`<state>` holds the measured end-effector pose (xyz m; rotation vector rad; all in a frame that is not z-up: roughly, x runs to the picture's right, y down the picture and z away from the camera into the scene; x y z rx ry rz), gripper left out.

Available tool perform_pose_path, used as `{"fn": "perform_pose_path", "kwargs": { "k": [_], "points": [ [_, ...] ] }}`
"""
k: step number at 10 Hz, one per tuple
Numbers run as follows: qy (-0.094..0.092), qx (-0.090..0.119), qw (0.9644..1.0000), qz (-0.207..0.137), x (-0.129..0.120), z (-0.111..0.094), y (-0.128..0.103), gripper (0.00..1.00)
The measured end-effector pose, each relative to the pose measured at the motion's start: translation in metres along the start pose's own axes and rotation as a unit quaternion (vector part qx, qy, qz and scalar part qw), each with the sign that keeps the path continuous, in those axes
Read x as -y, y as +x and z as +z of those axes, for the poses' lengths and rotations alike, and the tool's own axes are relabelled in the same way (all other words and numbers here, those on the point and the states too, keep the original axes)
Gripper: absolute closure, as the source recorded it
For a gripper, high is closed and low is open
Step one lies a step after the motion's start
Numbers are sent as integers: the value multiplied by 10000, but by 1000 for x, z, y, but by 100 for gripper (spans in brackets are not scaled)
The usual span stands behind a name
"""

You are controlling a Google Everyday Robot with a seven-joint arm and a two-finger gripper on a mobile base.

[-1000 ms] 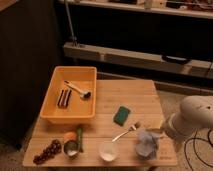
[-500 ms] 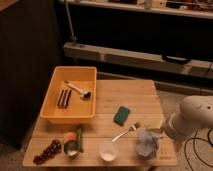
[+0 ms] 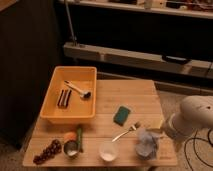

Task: Place pepper in tray

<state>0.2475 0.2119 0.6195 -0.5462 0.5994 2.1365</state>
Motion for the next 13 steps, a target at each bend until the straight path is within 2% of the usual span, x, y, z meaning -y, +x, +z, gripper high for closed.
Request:
{"fn": "perform_pose_path", "kwargs": {
  "k": [4,5,7,8,9,11,13],
  "points": [
    [25,41,10000,-27,0,-1,1,20],
    [82,137,9997,-171,-4,-5,6,20],
    [149,294,9976,-612,-31,-18,19,20],
    [209,318,9955,-866,-51,-23,30,20],
    [236,348,9924,-1156,-82,-26,44,20],
    [266,382,9863,-1583,-122,-28,63,20],
    [311,336,9745,-2198,-171,-22,90,20]
  ]
}}
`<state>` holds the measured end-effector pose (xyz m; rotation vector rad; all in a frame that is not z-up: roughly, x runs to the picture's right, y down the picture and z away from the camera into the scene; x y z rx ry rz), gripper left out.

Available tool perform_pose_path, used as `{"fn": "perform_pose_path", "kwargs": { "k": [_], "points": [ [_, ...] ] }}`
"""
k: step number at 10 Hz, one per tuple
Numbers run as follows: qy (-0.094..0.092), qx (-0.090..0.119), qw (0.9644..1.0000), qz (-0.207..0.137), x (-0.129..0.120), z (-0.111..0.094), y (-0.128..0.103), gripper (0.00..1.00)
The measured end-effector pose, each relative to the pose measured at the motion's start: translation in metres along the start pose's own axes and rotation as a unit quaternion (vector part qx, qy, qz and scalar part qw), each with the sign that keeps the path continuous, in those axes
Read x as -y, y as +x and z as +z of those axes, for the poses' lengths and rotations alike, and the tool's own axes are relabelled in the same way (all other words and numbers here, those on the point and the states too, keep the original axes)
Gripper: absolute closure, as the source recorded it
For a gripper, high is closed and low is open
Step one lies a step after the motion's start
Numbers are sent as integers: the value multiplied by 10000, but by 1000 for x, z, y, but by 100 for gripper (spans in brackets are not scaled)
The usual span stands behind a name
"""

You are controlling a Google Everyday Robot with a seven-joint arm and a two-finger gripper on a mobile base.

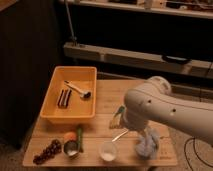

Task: Place pepper in tray

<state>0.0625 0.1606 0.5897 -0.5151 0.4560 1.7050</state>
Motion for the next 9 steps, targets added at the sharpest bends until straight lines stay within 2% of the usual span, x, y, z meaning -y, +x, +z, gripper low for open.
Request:
{"fn": "perform_pose_path", "kwargs": {
  "k": [1,2,5,8,9],
  "points": [
    [-35,-12,9997,-242,-22,2,2,20],
    [-38,-13,9994,-334,-29,3,3,20],
    [7,-17,9994,-339,-26,3,2,20],
    [-91,-171,9985,-506,-28,6,-4,20],
    [-173,-209,9977,-619,-40,8,-8,20]
  ]
}}
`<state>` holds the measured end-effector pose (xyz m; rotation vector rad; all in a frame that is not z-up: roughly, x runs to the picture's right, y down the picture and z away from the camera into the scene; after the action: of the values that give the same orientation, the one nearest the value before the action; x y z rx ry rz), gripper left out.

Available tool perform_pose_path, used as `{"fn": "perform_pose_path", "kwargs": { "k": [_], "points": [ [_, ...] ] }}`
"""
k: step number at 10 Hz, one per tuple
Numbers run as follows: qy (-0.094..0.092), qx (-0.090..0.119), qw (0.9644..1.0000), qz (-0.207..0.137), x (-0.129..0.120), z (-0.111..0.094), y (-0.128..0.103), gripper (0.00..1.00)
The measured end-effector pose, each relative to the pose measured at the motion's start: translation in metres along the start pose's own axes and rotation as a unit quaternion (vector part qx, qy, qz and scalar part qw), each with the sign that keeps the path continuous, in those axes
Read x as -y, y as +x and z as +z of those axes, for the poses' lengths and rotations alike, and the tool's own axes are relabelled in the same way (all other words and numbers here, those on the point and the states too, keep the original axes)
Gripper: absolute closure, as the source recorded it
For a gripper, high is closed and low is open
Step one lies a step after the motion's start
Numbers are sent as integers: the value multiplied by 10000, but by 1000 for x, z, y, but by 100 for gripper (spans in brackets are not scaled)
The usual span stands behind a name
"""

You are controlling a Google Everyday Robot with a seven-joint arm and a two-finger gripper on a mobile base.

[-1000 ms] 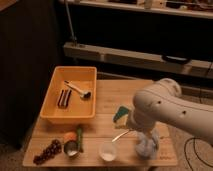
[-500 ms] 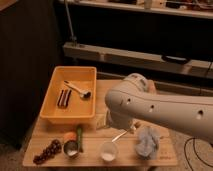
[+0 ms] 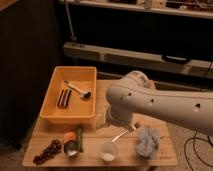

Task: Place pepper in tray

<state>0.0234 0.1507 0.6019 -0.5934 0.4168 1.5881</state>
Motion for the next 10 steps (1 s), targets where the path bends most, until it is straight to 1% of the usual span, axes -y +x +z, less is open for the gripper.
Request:
{"fn": "perform_pose_path", "kwargs": {
  "k": [2,4,5,6,7,8,10],
  "points": [
    [-149,-16,9998,-146,-24,7,-14,20],
    [-359,35,9990,-258,-62,20,-32,20],
    [-411,112,9987,-284,-75,29,-36,20],
    [-486,141,9981,-345,-89,45,-38,20],
    [-577,85,9976,-367,-98,61,-41,20],
    [-630,27,9971,-420,-106,75,-46,20],
    [-674,-94,9959,-599,-123,91,-49,20]
  ]
}}
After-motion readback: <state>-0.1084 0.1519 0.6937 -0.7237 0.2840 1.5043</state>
